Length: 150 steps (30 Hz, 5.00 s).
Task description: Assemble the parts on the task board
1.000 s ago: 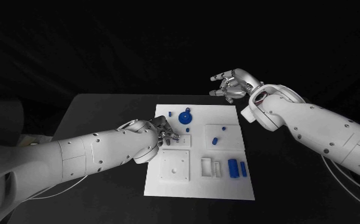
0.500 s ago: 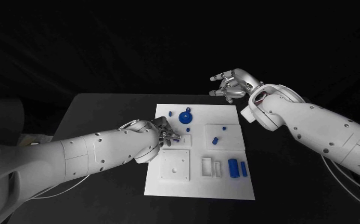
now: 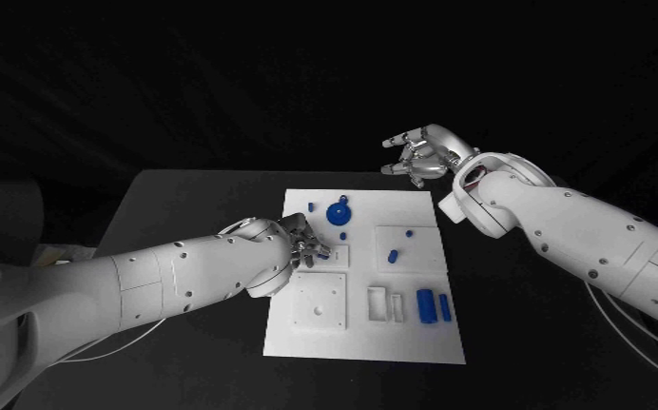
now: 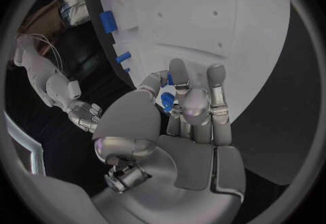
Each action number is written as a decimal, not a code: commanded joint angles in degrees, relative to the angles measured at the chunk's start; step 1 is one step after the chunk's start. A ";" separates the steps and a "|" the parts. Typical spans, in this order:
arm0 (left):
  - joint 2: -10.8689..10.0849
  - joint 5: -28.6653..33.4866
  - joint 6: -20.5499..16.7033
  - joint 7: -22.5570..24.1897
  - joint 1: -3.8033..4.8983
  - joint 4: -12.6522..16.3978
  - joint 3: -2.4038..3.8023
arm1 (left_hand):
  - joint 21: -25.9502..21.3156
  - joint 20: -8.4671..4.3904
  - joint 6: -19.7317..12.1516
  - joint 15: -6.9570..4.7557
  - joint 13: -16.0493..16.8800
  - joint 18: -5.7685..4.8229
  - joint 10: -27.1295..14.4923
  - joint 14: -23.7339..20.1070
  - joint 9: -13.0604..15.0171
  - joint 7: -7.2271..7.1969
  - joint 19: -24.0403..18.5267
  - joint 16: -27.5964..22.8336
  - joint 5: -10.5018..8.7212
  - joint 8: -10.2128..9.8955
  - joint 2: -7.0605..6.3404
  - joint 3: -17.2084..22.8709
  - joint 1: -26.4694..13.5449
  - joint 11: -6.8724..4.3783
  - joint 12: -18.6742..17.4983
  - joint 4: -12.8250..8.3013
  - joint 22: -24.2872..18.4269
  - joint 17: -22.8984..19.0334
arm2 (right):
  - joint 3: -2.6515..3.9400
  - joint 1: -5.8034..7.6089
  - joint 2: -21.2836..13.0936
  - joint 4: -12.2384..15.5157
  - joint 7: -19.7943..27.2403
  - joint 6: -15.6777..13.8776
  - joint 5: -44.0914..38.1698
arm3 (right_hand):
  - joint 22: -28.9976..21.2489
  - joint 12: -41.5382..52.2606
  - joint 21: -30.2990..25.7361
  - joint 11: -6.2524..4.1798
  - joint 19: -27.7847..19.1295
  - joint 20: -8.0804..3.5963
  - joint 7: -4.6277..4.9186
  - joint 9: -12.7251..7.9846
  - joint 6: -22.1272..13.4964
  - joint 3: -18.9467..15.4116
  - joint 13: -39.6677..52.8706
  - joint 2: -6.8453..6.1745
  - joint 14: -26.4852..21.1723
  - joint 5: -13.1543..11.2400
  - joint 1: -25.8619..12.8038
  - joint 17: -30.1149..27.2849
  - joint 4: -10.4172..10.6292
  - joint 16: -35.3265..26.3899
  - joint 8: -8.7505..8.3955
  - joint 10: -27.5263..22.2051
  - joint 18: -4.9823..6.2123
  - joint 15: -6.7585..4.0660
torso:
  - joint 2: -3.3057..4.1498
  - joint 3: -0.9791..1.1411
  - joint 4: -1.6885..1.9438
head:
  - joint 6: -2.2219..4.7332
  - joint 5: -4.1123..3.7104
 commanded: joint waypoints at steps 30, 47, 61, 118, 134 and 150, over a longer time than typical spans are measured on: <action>0.31 -4.14 3.46 -2.04 -0.75 -0.78 -0.05 | -1.06 0.38 7.35 -0.02 -0.51 -0.55 2.81 0.34 26.87 -5.08 0.90 0.64 0.18 0.42 0.26 2.02 0.85 -0.48 0.92 -3.13 0.95 1.34 | 0.02 -0.05 0.32 -0.33 0.32 1.04 -0.15 | 2.84 0.49 -0.47 -0.21 2.09 0.16 0.42 0.10 0.96 0.25 -0.11 0.12 -0.20 0.99 -0.98 -0.08 -0.11 -0.26 0.02 -0.58 0.90 -0.13 | 0.02 -0.03 0.02 | -0.37 0.16; 0.67 -3.96 5.08 -2.13 -0.78 -0.77 -0.05 | -0.93 0.49 8.10 0.04 -1.18 -0.50 2.80 0.44 25.44 -5.19 0.98 1.09 -1.37 0.39 0.49 1.43 1.26 -0.51 1.67 -3.40 1.01 1.90 | 0.02 -0.08 0.55 -0.51 0.37 1.12 -0.15 | 2.85 0.51 -0.54 -0.22 2.12 0.15 0.41 0.12 1.22 0.36 -0.13 0.17 -0.19 1.37 -1.19 -0.08 -0.11 -0.27 0.04 -0.60 0.90 -0.14 | 0.04 0.02 0.01 | -0.36 0.26; 1.64 -3.85 5.60 -1.91 -0.78 -2.01 -0.04 | -0.85 0.62 8.95 0.08 -1.49 -0.44 2.81 0.50 25.49 -5.39 0.95 1.44 -1.76 0.44 0.86 1.02 1.26 -0.58 2.18 -3.08 1.01 2.38 | 0.02 -0.22 0.87 -0.83 0.37 1.32 -0.15 | 2.83 0.49 -0.71 -0.23 2.10 0.14 0.42 0.12 1.27 0.59 -0.17 0.22 -0.22 1.77 -1.32 -0.09 -0.18 -0.28 0.04 -0.65 0.90 -0.14 | 0.05 0.03 -0.08 | -0.29 0.32; 6.15 -1.17 20.92 -4.93 2.04 -8.76 0.12 | -0.80 0.90 8.32 0.34 -2.87 -0.37 2.80 0.45 26.57 -5.20 0.48 1.40 -2.25 0.37 1.79 1.44 1.86 -0.55 2.58 -4.46 1.02 2.50 | 0.02 -1.37 2.53 -2.68 0.11 3.33 -0.22 | 2.81 0.46 -1.09 -0.22 2.03 0.15 0.47 0.10 0.91 1.30 -0.26 0.27 -0.31 2.53 -1.44 -0.08 -0.97 -0.30 0.02 -0.81 0.92 -0.13 | 0.01 0.02 0.02 | -0.76 -0.01; 6.85 -1.97 21.11 -4.89 2.09 -9.50 0.53 | -0.87 1.10 8.20 0.34 -2.93 -0.20 2.80 0.34 26.65 -5.24 0.42 1.23 -4.83 0.39 1.80 0.51 1.51 -0.49 2.62 -3.39 0.98 2.27 | 0.02 -1.58 2.69 -2.79 0.06 3.77 -0.35 | 2.66 0.42 -1.72 -0.20 1.97 0.15 0.49 0.10 0.84 1.50 -0.32 0.26 -0.35 2.94 -1.61 -0.18 -1.19 -0.44 0.03 -0.87 0.97 -0.13 | -0.01 -0.03 0.10 | -0.81 -0.25; 6.79 -3.17 18.20 -4.17 2.09 -9.83 0.50 | -1.81 0.96 8.10 0.14 -2.98 -0.40 2.80 0.19 26.06 -5.60 0.86 0.71 -13.20 0.38 -0.64 -6.00 2.87 -0.54 2.21 5.88 0.96 1.43 | 0.02 -1.81 2.73 -2.86 0.14 3.84 -0.38 | 2.57 0.39 -2.12 -0.19 1.96 0.16 0.50 0.10 0.74 1.45 -0.37 0.26 -0.36 2.99 -1.72 -0.24 -1.17 -0.53 0.03 -0.90 1.00 -0.12 | -0.02 -0.05 0.10 | -0.84 -0.19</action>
